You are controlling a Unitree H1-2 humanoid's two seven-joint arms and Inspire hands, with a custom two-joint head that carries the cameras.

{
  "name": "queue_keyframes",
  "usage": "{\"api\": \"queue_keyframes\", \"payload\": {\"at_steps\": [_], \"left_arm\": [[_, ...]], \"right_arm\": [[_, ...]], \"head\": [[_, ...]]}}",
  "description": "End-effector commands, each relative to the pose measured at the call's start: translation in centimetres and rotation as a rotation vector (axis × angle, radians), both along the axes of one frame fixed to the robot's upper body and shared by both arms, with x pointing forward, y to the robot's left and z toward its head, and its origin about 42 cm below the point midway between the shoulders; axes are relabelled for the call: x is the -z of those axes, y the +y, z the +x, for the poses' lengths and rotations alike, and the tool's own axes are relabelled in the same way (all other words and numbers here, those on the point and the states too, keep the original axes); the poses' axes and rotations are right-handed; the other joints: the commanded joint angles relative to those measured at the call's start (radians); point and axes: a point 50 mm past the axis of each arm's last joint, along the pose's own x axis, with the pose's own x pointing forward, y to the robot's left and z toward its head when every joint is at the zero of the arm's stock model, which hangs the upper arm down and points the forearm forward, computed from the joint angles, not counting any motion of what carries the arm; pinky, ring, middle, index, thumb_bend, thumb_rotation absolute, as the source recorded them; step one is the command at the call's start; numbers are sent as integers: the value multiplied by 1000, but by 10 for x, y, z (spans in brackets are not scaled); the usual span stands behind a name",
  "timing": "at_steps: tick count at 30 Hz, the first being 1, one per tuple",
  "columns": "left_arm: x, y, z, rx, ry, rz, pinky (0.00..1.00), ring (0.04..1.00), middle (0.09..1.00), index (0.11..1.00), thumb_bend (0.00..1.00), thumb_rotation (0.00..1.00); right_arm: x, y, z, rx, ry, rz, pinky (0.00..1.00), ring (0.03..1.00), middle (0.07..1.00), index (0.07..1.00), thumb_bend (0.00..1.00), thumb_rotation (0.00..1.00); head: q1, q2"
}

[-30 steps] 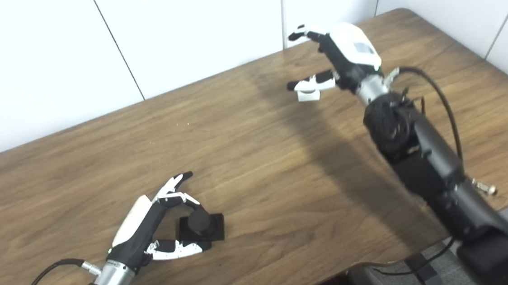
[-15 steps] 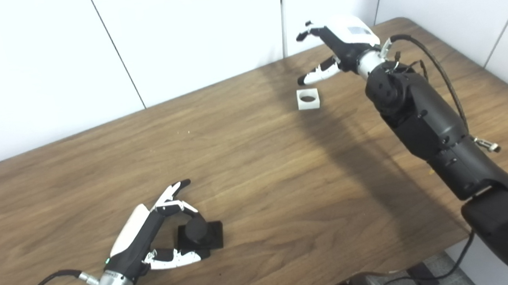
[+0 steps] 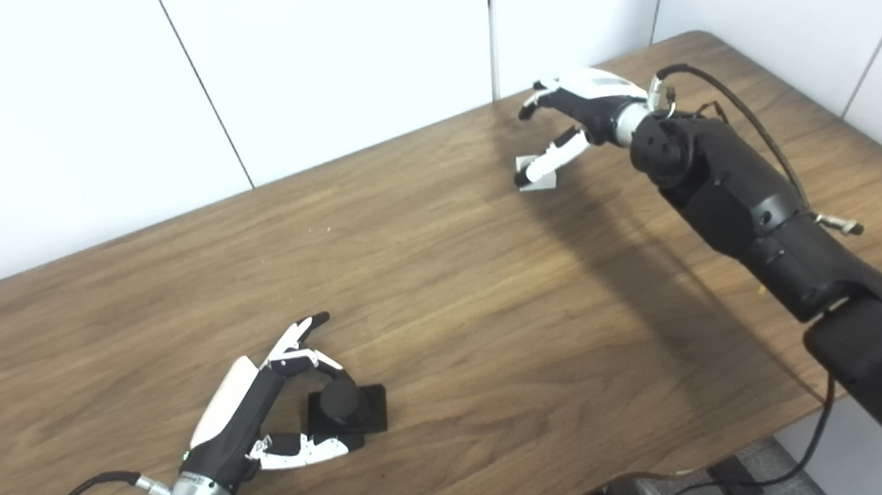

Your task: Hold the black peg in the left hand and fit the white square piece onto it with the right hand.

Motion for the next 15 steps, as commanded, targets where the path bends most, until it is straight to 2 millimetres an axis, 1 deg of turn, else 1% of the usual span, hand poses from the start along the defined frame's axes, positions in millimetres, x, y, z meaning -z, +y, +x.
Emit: {"api": "queue_keyframes", "payload": {"at_steps": [1, 9, 11, 15], "left_arm": [[13, 9, -9, -2, 81, 63, 944, 1000, 978, 489, 521, 52], [12, 9, -9, -7, 80, 72, 937, 1000, 977, 489, 521, 52], [12, 10, -8, -8, 82, 73, 939, 1000, 977, 489, 521, 52], [11, 11, -8, -9, 88, 69, 955, 1000, 979, 490, 521, 50]], "right_arm": [[-34, 0, 9, -12, -71, -16, 941, 1000, 999, 818, 1000, 540], [-21, 3, 4, -18, -15, -17, 944, 1000, 998, 815, 1000, 506], [-18, 3, 3, -18, 2, -16, 967, 1000, 1000, 818, 1000, 484], [-15, 1, 3, -17, 21, -21, 975, 1000, 1000, 817, 1000, 442]], "head": [[0, 2], [3, 10], [3, 12], [4, 15]]}}
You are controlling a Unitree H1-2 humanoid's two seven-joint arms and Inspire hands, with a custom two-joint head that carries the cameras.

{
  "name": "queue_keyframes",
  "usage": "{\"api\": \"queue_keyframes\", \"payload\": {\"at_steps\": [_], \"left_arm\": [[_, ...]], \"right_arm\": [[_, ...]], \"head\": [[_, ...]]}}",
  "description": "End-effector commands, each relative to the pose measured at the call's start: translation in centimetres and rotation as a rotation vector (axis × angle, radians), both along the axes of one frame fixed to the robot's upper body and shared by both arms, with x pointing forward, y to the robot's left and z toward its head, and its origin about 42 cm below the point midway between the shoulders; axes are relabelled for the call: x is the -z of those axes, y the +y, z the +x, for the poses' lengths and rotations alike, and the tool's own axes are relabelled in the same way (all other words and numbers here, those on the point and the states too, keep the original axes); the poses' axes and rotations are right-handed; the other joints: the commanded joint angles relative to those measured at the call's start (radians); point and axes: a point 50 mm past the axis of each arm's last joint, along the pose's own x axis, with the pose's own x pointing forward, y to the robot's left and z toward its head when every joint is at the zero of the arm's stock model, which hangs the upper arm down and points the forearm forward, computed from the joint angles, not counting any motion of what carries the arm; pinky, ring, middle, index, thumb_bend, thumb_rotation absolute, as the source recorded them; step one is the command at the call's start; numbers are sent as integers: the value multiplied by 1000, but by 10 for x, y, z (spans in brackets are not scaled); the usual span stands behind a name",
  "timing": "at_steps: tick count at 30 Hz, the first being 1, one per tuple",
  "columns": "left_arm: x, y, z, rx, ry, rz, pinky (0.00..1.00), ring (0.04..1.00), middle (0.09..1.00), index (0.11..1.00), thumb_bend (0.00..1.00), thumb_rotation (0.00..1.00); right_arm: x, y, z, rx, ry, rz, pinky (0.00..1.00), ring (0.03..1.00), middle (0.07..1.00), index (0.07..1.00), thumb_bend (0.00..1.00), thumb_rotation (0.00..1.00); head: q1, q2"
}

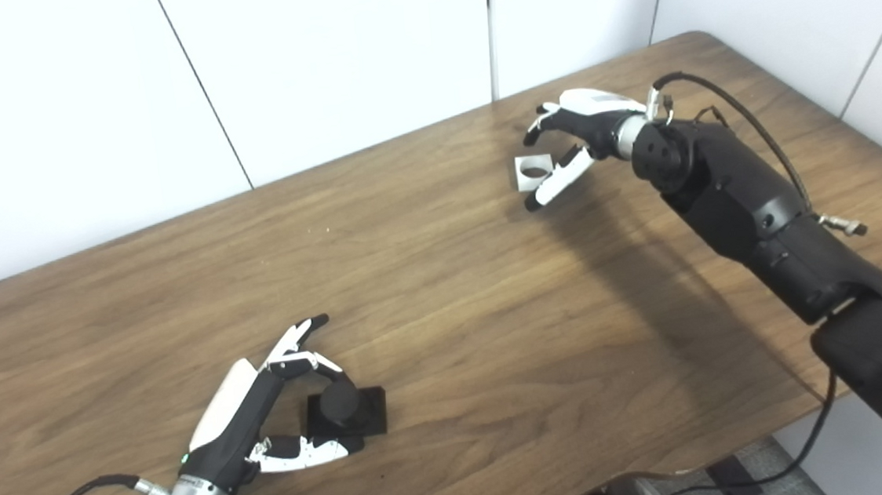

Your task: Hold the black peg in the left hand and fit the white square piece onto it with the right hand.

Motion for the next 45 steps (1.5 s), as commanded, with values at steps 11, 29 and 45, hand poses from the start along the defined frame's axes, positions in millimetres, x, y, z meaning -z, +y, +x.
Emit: {"api": "queue_keyframes", "payload": {"at_steps": [11, 29, 45], "left_arm": [[11, 12, -8, 0, 80, 68, 946, 1000, 976, 490, 521, 51], [11, 12, -11, -7, 81, 64, 942, 1000, 978, 490, 521, 52], [11, 11, -16, -26, 78, 77, 940, 1000, 973, 490, 522, 55]], "right_arm": [[-6, -7, 0, 27, -75, -12, 946, 980, 961, 745, 839, 276], [23, -11, 7, 95, -125, 15, 890, 916, 886, 638, 661, 207], [35, -9, 25, 103, -95, -20, 831, 864, 847, 611, 637, 251]], "head": [[6, 13], [26, 21], [49, 25]]}}
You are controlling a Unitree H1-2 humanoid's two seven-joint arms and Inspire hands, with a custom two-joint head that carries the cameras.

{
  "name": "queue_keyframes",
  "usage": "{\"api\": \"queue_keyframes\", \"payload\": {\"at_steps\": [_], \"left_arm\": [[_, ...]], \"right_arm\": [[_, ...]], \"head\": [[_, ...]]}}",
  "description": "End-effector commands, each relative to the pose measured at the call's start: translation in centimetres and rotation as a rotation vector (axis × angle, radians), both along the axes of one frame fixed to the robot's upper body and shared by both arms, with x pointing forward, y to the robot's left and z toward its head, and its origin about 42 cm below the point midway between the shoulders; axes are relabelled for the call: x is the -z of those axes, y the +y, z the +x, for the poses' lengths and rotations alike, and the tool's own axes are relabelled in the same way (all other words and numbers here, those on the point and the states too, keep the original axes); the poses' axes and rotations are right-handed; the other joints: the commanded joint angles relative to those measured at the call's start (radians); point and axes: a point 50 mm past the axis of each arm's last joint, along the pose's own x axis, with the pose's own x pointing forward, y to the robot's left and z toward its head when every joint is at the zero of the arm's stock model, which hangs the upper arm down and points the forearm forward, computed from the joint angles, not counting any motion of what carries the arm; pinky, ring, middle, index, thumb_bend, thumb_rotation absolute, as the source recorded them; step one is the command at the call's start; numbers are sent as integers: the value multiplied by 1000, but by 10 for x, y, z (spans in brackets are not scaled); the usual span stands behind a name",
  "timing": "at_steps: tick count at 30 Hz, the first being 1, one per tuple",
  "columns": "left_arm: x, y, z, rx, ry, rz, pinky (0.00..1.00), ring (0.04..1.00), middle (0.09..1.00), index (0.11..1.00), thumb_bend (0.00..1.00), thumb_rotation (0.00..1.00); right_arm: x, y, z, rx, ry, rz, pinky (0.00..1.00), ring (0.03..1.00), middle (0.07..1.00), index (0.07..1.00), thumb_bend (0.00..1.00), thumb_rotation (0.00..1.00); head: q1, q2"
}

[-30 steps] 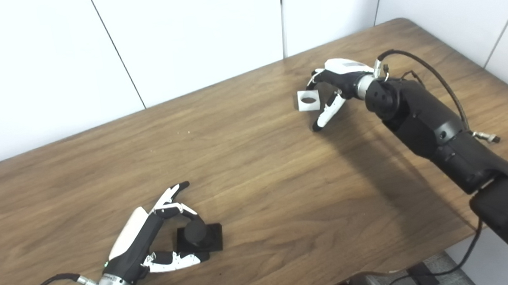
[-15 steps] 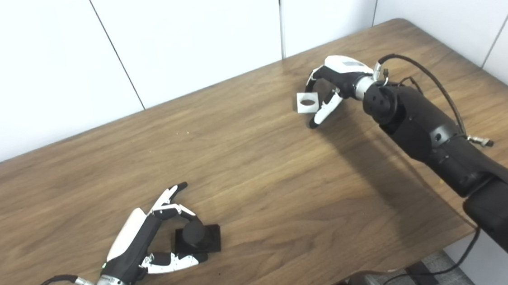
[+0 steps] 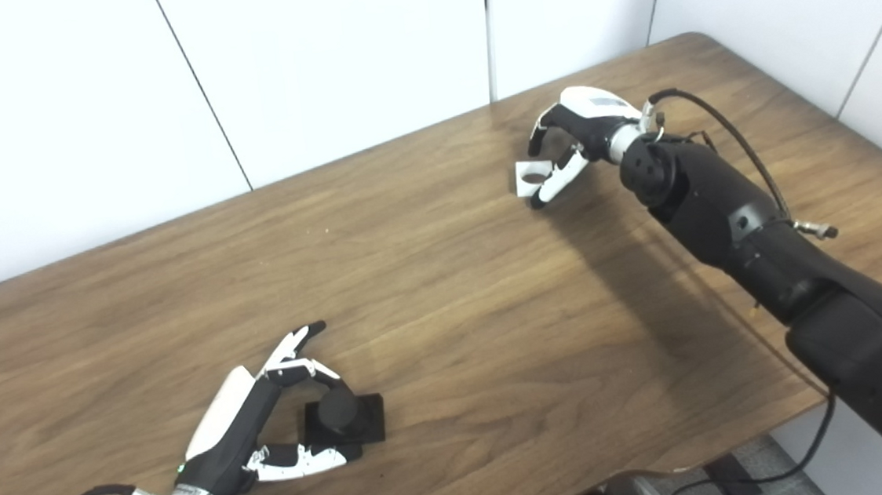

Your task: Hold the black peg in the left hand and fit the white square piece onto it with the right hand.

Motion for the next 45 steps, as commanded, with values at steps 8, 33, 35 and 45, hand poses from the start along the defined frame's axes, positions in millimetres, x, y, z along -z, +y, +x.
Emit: {"api": "queue_keyframes", "payload": {"at_steps": [8, 33, 35, 45], "left_arm": [[12, 8, -10, -15, 78, 60, 954, 1000, 977, 490, 522, 56], [9, 10, -9, -17, 81, 69, 935, 1000, 979, 490, 522, 56], [9, 10, -9, -18, 84, 71, 940, 1000, 981, 490, 522, 55], [8, 8, -9, -13, 90, 72, 952, 1000, 986, 490, 522, 57]], "right_arm": [[12, -3, 6, 30, 50, -56, 819, 848, 837, 608, 631, 285], [23, -3, 0, 43, 170, -95, 834, 879, 871, 648, 731, 343], [23, -3, 0, 45, 173, -92, 843, 876, 871, 646, 733, 341], [27, -3, -3, 37, 213, -110, 893, 881, 860, 617, 752, 295]], "head": [[6, 8], [16, 35], [16, 35], [16, 48]]}}
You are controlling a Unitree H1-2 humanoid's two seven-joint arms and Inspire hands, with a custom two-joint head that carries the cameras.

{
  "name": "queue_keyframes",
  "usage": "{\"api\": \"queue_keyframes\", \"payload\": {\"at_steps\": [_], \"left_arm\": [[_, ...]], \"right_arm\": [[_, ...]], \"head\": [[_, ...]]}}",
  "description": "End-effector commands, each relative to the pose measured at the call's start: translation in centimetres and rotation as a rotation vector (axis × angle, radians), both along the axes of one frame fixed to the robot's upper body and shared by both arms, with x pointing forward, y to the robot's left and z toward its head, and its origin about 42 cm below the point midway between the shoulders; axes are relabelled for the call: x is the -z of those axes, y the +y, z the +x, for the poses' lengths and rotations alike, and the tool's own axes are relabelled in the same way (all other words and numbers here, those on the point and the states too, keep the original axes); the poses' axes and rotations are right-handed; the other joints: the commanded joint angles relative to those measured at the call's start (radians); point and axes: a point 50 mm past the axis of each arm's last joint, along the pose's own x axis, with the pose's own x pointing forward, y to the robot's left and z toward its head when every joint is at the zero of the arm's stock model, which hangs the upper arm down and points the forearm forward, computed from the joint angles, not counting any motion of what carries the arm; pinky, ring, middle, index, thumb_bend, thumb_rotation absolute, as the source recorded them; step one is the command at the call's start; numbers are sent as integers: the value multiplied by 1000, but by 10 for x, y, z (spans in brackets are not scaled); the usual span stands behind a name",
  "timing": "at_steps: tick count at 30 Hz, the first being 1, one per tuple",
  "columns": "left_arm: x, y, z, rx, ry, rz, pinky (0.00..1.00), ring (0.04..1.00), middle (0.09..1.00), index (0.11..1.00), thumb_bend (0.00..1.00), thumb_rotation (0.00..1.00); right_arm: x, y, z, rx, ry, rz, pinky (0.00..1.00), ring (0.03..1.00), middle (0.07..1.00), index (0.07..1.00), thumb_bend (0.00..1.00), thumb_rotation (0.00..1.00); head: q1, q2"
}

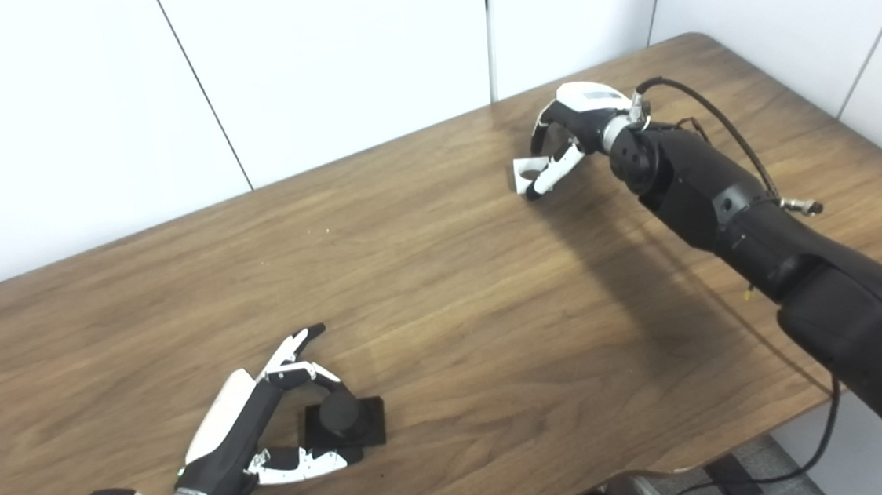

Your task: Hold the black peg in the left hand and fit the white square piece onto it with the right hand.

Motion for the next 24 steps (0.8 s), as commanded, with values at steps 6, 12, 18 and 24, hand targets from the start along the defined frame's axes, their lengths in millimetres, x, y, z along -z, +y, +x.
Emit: {"api": "queue_keyframes", "payload": {"at_steps": [6, 12, 18, 24], "left_arm": [[8, 8, -6, -7, 85, 62, 962, 1000, 985, 491, 522, 56], [9, 9, -5, -5, 84, 63, 962, 1000, 985, 490, 522, 58], [8, 7, -5, -6, 88, 60, 976, 1000, 987, 490, 522, 58], [9, 7, -6, -9, 95, 58, 984, 1000, 987, 490, 522, 57]], "right_arm": [[31, -7, -15, 10, 138, -35, 879, 868, 836, 498, 533, 157], [31, -8, -16, 7, 127, -33, 893, 872, 821, 485, 521, 139], [30, -9, -17, 17, 122, -30, 904, 883, 824, 485, 521, 138], [31, -10, -19, 17, 118, -27, 901, 884, 823, 485, 521, 137]], "head": [[1, 5], [4, 13], [5, 16], [9, 19]]}}
